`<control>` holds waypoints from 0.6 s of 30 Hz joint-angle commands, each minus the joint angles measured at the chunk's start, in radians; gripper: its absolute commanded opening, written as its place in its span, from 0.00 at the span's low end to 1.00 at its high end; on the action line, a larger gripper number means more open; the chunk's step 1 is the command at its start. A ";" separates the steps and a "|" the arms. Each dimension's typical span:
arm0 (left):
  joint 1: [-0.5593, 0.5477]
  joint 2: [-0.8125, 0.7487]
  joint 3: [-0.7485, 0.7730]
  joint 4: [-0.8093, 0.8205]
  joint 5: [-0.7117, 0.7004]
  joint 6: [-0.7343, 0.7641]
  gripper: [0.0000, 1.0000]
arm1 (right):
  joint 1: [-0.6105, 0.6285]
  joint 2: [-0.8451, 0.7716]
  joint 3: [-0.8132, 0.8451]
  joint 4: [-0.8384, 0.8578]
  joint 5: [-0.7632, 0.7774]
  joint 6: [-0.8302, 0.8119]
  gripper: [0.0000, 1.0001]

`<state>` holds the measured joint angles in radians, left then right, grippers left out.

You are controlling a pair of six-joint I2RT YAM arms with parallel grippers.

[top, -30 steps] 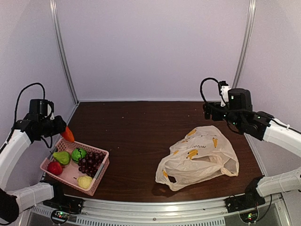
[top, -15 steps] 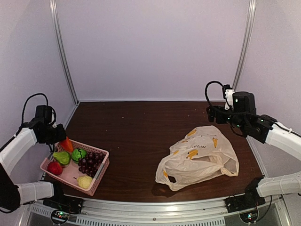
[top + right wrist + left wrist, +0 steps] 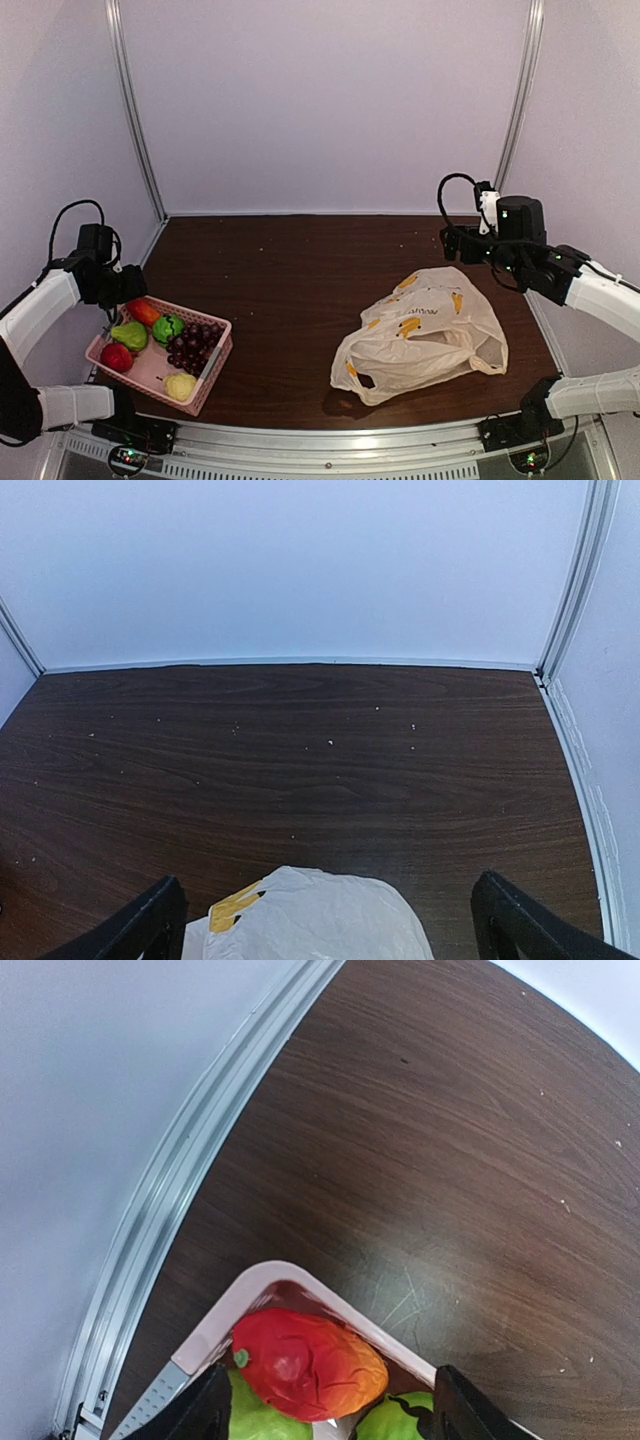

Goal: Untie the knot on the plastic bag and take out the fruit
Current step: Place the fake fruit in the bin.

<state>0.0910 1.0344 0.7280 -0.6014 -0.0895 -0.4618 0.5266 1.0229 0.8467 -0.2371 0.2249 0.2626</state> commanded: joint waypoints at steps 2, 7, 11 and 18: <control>0.009 0.000 0.002 0.013 0.000 0.000 0.73 | -0.011 -0.014 -0.009 -0.003 -0.011 0.012 1.00; 0.009 -0.012 0.008 0.023 0.031 0.010 0.85 | -0.016 -0.004 -0.005 -0.006 -0.018 0.006 1.00; 0.009 -0.050 0.016 0.065 0.150 0.054 0.96 | -0.045 0.019 0.019 -0.031 -0.062 -0.003 1.00; 0.009 -0.164 0.075 0.124 0.224 0.162 0.98 | -0.182 0.045 0.056 -0.116 -0.148 -0.017 1.00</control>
<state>0.0910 0.9421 0.7486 -0.5743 0.0574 -0.3813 0.4183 1.0626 0.8684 -0.2825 0.1394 0.2584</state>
